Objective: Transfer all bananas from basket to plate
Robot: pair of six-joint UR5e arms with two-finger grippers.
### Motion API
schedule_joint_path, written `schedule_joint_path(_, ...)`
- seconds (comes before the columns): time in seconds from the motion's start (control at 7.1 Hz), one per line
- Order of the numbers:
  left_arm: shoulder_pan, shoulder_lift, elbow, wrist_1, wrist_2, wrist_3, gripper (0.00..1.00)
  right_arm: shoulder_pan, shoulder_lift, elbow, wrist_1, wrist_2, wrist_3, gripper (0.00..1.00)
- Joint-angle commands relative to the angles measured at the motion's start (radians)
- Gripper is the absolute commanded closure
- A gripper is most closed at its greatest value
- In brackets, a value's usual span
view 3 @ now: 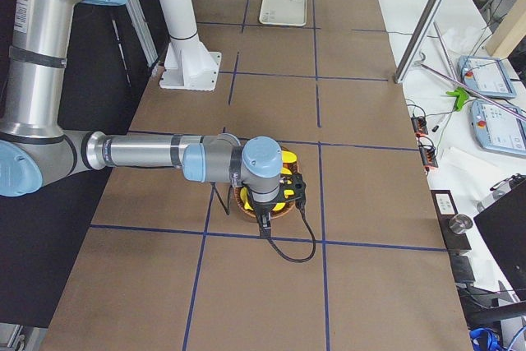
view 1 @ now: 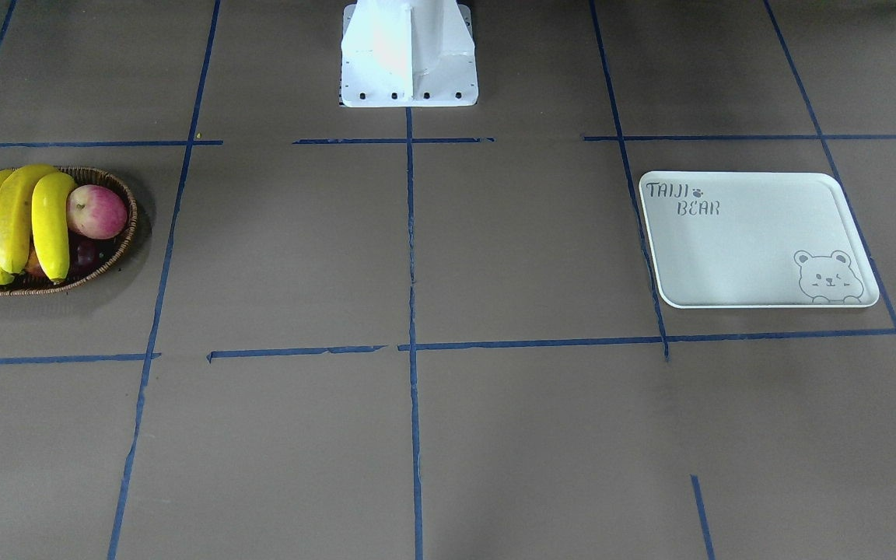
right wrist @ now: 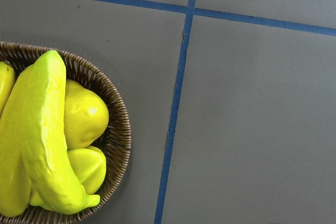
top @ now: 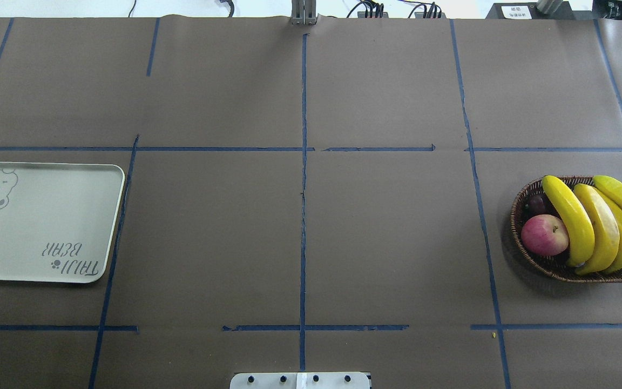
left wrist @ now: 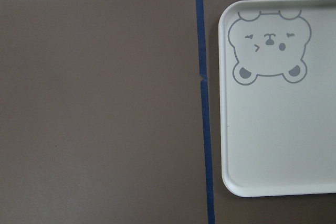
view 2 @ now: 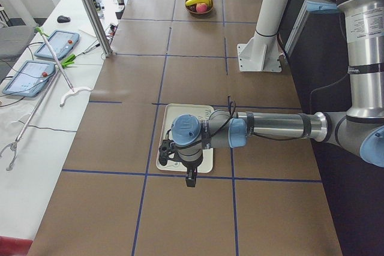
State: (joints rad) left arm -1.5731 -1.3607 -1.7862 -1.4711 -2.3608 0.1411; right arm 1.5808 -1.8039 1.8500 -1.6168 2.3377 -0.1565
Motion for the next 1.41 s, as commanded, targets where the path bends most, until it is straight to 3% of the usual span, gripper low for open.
schedule_joint_path(0.0, 0.005, 0.0, 0.005, -0.002, 0.003, -0.002, 0.0, -0.016, 0.001, 0.002, 0.002, 0.0, 0.0, 0.0)
schedule_joint_path(0.14, 0.008, 0.0, 0.007, -0.002, 0.003, -0.002, 0.0, -0.042, 0.003, 0.006, 0.005, 0.0, -0.002, 0.0)
schedule_joint_path(0.42, 0.01, 0.0, 0.007, -0.002, 0.002, -0.003, 0.0, -0.097, -0.012, 0.005, 0.208, 0.018, 0.003, 0.0)
schedule_joint_path(0.7, 0.01, 0.0, 0.007, -0.002, 0.002, -0.003, 0.0, -0.183, -0.014, 0.006, 0.312, 0.014, 0.002, 0.0)
schedule_joint_path(1.27, 0.011, 0.0, 0.007, -0.002, -0.002, -0.005, 0.0, -0.361, -0.028, 0.008, 0.388, -0.062, 0.167, 0.01)
